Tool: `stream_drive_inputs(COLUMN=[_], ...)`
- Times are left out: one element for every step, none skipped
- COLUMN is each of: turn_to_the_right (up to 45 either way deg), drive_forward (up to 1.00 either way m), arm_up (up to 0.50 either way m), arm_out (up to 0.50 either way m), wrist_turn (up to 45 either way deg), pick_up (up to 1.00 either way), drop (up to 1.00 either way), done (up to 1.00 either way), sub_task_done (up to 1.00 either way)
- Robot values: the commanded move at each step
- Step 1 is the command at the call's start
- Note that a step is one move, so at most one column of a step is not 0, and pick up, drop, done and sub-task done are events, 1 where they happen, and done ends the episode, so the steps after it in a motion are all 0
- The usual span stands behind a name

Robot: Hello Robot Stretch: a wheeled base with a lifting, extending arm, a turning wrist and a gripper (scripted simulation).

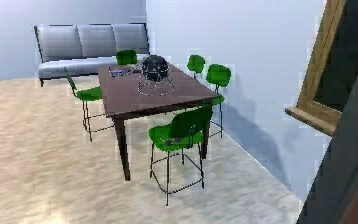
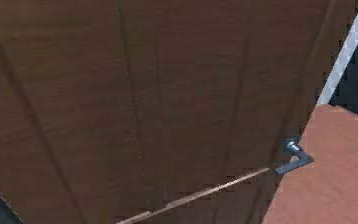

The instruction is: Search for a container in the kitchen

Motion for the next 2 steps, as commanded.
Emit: stream_drive_inputs(turn_to_the_right=[-42.0,0.0], drive_forward=[0.0,0.8], arm_up=[0.0,0.0], arm_out=[0.0,0.0], wrist_turn=[0.0,0.0], pick_up=[0.0,0.0], drop=[0.0,0.0], done=[0.0,0.0], sub_task_done=[0.0,0.0])
